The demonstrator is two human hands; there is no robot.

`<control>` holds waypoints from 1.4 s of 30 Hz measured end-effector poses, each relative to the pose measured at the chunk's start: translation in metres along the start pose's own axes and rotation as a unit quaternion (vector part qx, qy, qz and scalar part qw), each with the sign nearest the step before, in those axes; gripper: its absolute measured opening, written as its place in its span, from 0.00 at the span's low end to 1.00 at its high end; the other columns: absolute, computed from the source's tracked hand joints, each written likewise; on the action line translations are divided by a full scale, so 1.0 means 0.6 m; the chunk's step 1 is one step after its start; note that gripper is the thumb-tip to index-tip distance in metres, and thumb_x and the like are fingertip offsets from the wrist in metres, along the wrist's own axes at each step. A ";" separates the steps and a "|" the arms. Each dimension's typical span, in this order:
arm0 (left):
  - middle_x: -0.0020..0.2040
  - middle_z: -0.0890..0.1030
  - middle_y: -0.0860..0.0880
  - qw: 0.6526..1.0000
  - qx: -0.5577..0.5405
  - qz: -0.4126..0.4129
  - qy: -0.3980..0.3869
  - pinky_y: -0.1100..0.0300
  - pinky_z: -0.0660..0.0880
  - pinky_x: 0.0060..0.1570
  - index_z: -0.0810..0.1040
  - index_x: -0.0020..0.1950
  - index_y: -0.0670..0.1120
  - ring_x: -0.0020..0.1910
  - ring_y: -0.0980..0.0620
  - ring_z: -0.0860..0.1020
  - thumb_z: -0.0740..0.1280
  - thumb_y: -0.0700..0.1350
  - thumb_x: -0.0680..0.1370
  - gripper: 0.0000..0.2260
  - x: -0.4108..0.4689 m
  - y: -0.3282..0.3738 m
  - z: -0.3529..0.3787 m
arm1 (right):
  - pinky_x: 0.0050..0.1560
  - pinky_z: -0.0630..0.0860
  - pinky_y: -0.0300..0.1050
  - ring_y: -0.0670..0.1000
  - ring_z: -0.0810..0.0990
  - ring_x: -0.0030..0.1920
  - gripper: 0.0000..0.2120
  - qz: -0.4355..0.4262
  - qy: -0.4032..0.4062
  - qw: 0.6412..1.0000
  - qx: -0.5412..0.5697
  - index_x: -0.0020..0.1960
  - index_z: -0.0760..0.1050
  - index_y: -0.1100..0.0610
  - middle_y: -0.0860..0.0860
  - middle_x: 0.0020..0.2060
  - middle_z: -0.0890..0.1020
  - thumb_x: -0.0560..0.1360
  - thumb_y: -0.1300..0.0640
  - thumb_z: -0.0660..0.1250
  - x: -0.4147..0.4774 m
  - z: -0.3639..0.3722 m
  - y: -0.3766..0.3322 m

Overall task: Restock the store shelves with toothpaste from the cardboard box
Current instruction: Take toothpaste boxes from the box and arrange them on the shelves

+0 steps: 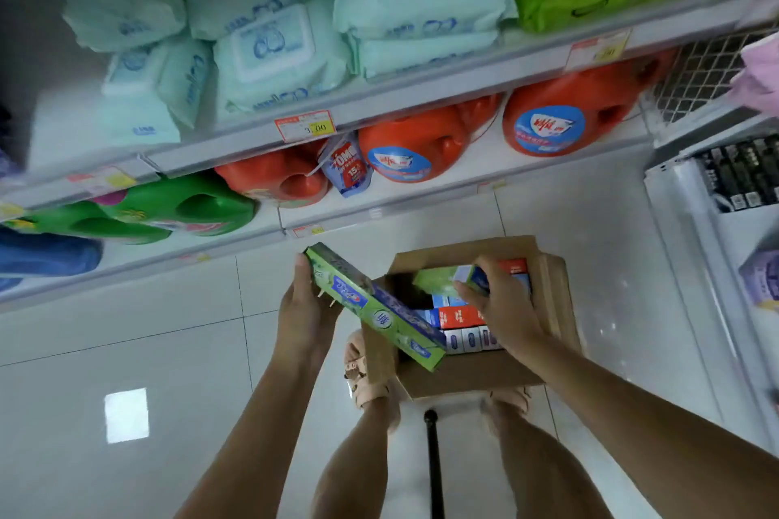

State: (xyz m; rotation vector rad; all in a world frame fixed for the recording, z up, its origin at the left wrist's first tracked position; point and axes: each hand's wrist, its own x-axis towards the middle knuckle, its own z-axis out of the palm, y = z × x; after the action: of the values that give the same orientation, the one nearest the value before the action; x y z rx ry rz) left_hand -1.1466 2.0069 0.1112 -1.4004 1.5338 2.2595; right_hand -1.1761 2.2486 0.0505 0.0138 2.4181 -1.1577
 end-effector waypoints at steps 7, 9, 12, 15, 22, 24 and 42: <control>0.34 0.80 0.46 0.965 -0.223 -0.135 0.039 0.56 0.75 0.39 0.76 0.47 0.45 0.34 0.49 0.77 0.51 0.65 0.79 0.26 -0.107 0.063 0.078 | 0.41 0.82 0.53 0.61 0.81 0.46 0.11 0.100 0.041 0.974 0.200 0.45 0.71 0.53 0.64 0.48 0.79 0.75 0.46 0.67 -0.092 -0.183 -0.083; 0.30 0.78 0.47 0.958 -0.250 -0.136 0.026 0.62 0.76 0.32 0.74 0.45 0.45 0.27 0.51 0.77 0.49 0.66 0.78 0.27 -0.147 0.078 0.098 | 0.44 0.81 0.60 0.63 0.82 0.46 0.15 0.108 0.049 0.957 0.263 0.45 0.68 0.60 0.66 0.48 0.78 0.75 0.49 0.68 -0.120 -0.230 -0.112; 0.29 0.75 0.48 0.940 -0.313 -0.135 0.021 0.63 0.77 0.28 0.72 0.40 0.46 0.26 0.51 0.76 0.51 0.68 0.76 0.26 -0.200 0.099 0.122 | 0.41 0.82 0.52 0.51 0.84 0.41 0.15 0.082 0.062 0.944 0.312 0.45 0.67 0.62 0.58 0.44 0.81 0.76 0.51 0.68 -0.163 -0.307 -0.175; 0.29 0.78 0.46 0.942 -0.309 -0.132 0.023 0.57 0.79 0.31 0.72 0.41 0.46 0.28 0.49 0.79 0.52 0.70 0.74 0.27 -0.234 0.112 0.142 | 0.38 0.77 0.39 0.45 0.81 0.40 0.14 0.021 0.049 0.958 0.283 0.44 0.72 0.55 0.51 0.39 0.81 0.69 0.46 0.69 -0.192 -0.377 -0.230; 0.51 0.78 0.42 0.934 -0.337 -0.112 0.028 0.39 0.64 0.68 0.77 0.56 0.48 0.54 0.42 0.76 0.57 0.72 0.72 0.30 -0.288 0.158 0.210 | 0.45 0.77 0.36 0.43 0.81 0.46 0.09 -0.096 -0.046 0.950 0.295 0.51 0.73 0.59 0.46 0.44 0.84 0.74 0.70 0.64 -0.224 -0.464 -0.324; 0.50 0.79 0.41 0.933 -0.344 -0.100 -0.010 0.41 0.67 0.66 0.77 0.57 0.47 0.51 0.42 0.77 0.53 0.72 0.73 0.32 -0.308 0.186 0.232 | 0.49 0.77 0.38 0.45 0.80 0.51 0.12 -0.120 -0.065 0.951 0.279 0.50 0.73 0.61 0.48 0.49 0.83 0.72 0.72 0.68 -0.232 -0.473 -0.340; 0.55 0.82 0.39 0.923 -0.342 -0.014 -0.174 0.43 0.73 0.58 0.77 0.62 0.44 0.52 0.41 0.81 0.55 0.71 0.69 0.36 -0.388 0.337 0.287 | 0.42 0.76 0.32 0.37 0.82 0.43 0.17 -0.095 -0.131 0.977 0.139 0.54 0.75 0.45 0.41 0.46 0.83 0.71 0.61 0.73 -0.221 -0.552 -0.458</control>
State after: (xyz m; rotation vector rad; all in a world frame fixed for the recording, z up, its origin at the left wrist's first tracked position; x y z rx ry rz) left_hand -1.2234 2.1322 0.4323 -0.9980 0.6267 2.9664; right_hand -1.2438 2.3404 0.4860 -0.2712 2.0467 -1.4743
